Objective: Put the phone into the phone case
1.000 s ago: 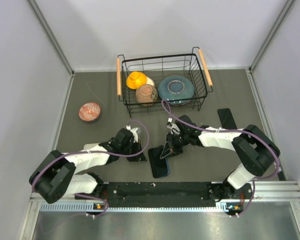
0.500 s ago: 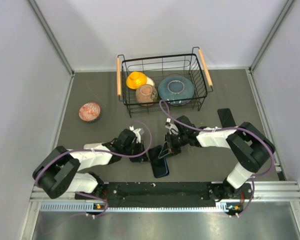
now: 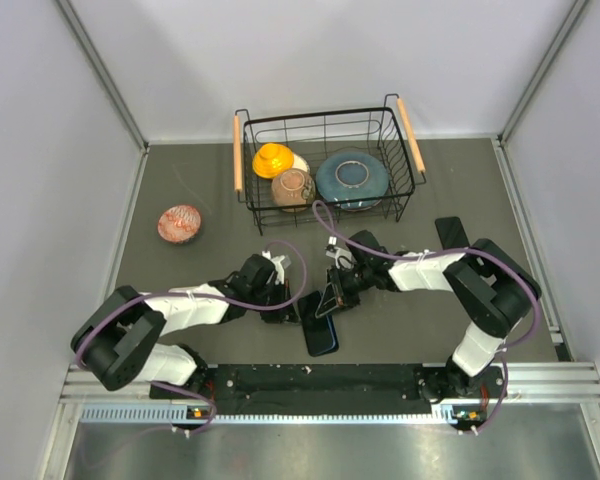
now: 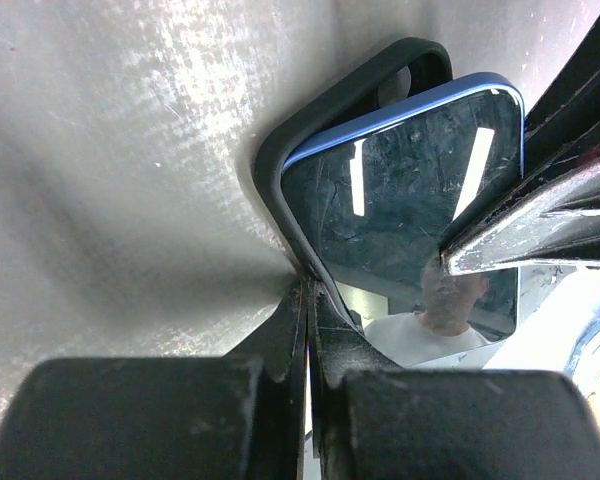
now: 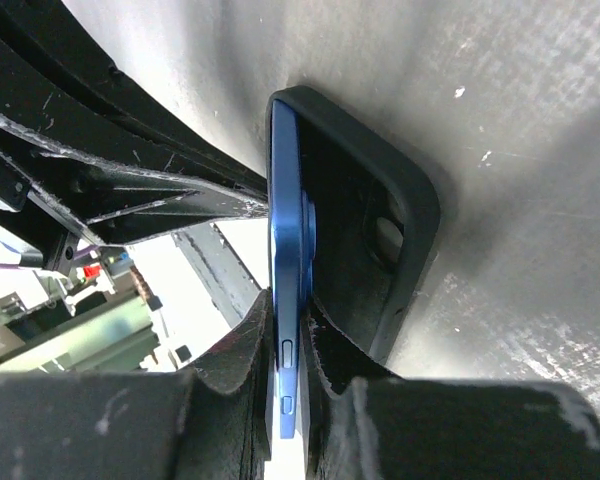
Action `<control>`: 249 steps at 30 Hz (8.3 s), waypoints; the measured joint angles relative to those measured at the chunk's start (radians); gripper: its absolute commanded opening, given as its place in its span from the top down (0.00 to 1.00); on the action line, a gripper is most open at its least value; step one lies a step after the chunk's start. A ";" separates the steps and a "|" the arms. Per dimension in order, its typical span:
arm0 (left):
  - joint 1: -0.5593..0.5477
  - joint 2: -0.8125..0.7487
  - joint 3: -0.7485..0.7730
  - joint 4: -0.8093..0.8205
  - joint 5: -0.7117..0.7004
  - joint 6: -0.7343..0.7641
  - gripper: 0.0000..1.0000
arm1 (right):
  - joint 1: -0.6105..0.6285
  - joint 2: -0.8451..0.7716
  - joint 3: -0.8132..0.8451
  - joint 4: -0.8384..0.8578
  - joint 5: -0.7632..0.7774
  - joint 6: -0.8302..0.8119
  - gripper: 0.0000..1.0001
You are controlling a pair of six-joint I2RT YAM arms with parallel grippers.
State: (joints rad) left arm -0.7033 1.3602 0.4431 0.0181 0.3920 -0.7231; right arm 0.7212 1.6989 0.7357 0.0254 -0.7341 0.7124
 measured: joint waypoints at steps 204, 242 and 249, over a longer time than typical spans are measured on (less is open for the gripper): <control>0.113 -0.356 -0.030 0.404 0.248 -0.314 1.00 | -0.083 -0.426 -0.401 0.859 -0.163 0.407 0.30; 0.205 -0.332 -0.009 0.283 0.222 -0.215 1.00 | -0.081 -0.110 -0.532 1.260 -0.127 0.727 0.90; 0.205 -0.321 0.015 0.264 0.282 -0.153 1.00 | -0.080 -0.127 -0.533 1.237 -0.105 0.729 0.52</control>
State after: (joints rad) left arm -0.4980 1.0393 0.4580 0.2821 0.6735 -0.8757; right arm 0.6415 1.5715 0.2031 1.2621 -0.8394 1.4418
